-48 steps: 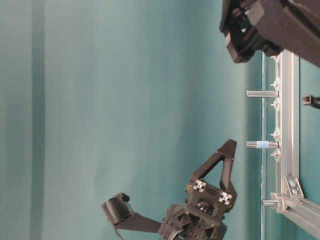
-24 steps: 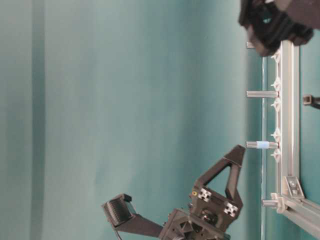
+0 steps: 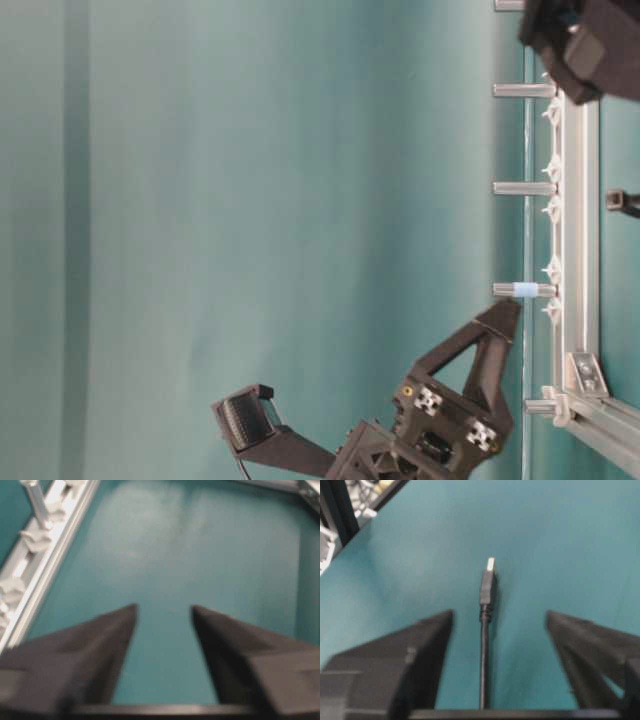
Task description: Insert the wire through the string loop located in the center.
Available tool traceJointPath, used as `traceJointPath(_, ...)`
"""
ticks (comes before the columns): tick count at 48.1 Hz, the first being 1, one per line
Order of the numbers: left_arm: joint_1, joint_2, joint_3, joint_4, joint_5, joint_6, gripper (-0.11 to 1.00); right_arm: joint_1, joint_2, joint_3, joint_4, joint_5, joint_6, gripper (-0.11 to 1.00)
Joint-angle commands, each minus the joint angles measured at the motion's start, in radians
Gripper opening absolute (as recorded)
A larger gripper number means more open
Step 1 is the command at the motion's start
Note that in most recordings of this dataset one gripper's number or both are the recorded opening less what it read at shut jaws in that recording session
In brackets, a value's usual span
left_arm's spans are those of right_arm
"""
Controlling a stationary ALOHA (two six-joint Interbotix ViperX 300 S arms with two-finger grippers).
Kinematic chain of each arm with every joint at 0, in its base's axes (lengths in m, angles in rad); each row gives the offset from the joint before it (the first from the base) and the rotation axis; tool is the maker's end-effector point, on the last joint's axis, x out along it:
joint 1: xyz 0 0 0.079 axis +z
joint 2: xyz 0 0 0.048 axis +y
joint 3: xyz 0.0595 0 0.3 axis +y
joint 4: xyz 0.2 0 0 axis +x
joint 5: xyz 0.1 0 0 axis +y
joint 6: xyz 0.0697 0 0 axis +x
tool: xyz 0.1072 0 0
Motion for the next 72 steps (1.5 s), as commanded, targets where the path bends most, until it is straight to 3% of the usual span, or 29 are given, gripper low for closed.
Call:
traceJointPath(1, -0.014, -0.028, -0.015, 0.003, 0.012, 0.0, 0.72, 0.006, -0.009, -0.012, -0.005, -0.005, 0.0, 0.81)
traceJointPath(4, -0.018, -0.028, -0.015, 0.003, 0.028, 0.0, 0.76, 0.006, -0.008, -0.014, -0.005, -0.005, 0.0, 0.78)
traceJointPath(52, -0.061, -0.028, -0.025, 0.002, 0.167, -0.028, 0.76, 0.008, 0.146, -0.018, -0.003, -0.005, 0.006, 0.73)
traceJointPath(64, -0.061, -0.028, -0.025, 0.002, 0.167, -0.029, 0.76, 0.006, 0.149, -0.011, -0.005, 0.008, 0.006, 0.53)
traceJointPath(72, -0.063, -0.028, -0.026, 0.002, 0.167, -0.029, 0.76, 0.008, 0.149, -0.008, -0.003, 0.117, 0.008, 0.14)
